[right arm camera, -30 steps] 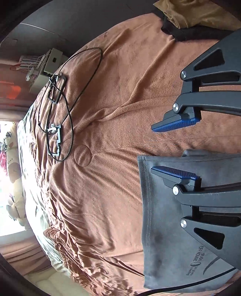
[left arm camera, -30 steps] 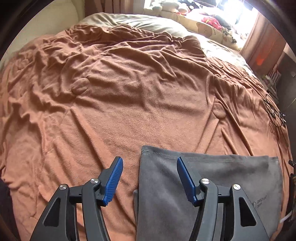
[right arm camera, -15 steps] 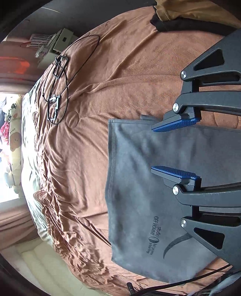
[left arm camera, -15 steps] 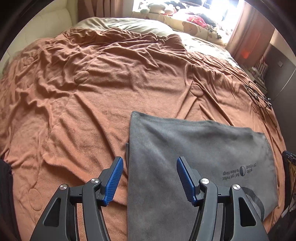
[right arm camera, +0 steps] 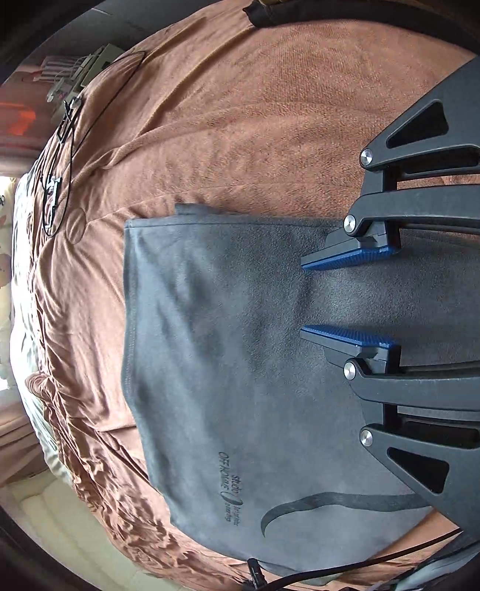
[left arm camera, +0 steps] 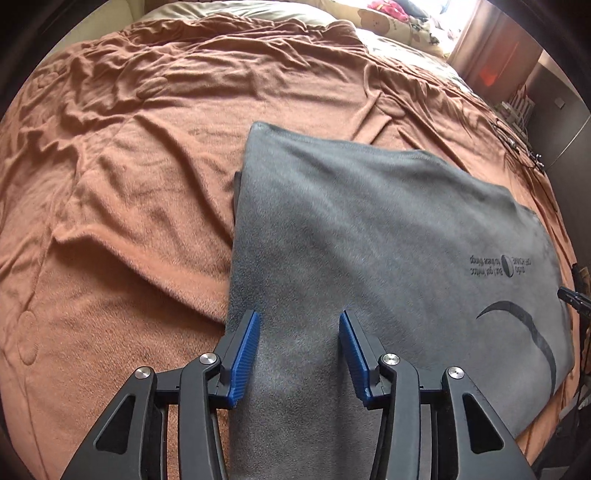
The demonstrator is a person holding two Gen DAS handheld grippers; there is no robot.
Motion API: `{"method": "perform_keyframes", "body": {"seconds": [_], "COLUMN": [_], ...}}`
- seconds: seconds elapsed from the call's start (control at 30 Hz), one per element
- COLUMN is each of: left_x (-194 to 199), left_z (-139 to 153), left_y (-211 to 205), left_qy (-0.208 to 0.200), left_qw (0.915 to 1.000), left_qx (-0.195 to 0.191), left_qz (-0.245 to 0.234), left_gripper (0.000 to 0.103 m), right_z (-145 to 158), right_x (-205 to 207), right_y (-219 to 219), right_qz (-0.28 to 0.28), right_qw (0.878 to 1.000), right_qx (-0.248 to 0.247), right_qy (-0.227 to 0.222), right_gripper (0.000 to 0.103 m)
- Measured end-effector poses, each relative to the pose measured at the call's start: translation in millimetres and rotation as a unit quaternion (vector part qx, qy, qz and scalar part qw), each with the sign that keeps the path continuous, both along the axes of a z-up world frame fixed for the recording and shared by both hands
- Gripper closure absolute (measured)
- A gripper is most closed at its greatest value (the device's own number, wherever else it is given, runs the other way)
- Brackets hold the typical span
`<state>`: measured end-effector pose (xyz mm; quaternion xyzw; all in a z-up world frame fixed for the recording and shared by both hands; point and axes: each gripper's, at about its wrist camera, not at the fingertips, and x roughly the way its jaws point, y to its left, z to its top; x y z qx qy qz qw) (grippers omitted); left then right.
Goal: Fold small clothes
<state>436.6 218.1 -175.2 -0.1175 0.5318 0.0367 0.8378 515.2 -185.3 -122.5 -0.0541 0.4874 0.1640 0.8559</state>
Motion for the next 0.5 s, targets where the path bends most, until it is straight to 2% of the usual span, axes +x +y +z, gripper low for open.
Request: {"method": "perform_keyframes", "body": {"seconds": [0.07, 0.23, 0.33, 0.5], "left_x": [-4, -18, -31, -51], "left_z": [-5, -8, 0, 21], "left_y": [4, 14, 19, 12], "left_qy": [0.01, 0.023, 0.016, -0.007], "left_qw": [0.9999, 0.9993, 0.9993, 0.9991], "left_qx": [0.008, 0.02, 0.014, 0.03], "left_qz": [0.003, 0.019, 0.031, 0.028], "left_gripper": [0.057, 0.057, 0.058, 0.058], "right_z": [-1, 7, 15, 26], "right_x": [-1, -14, -32, -66], "right_y": [-1, 4, 5, 2], "right_qz": [-0.002, -0.019, -0.018, -0.015], "right_qw": [1.0, 0.999, 0.999, 0.999], "right_qx": [-0.005, -0.047, -0.037, -0.019], "right_qy": [-0.003, -0.017, -0.028, -0.043], "right_gripper": [0.084, 0.086, 0.086, 0.086]}}
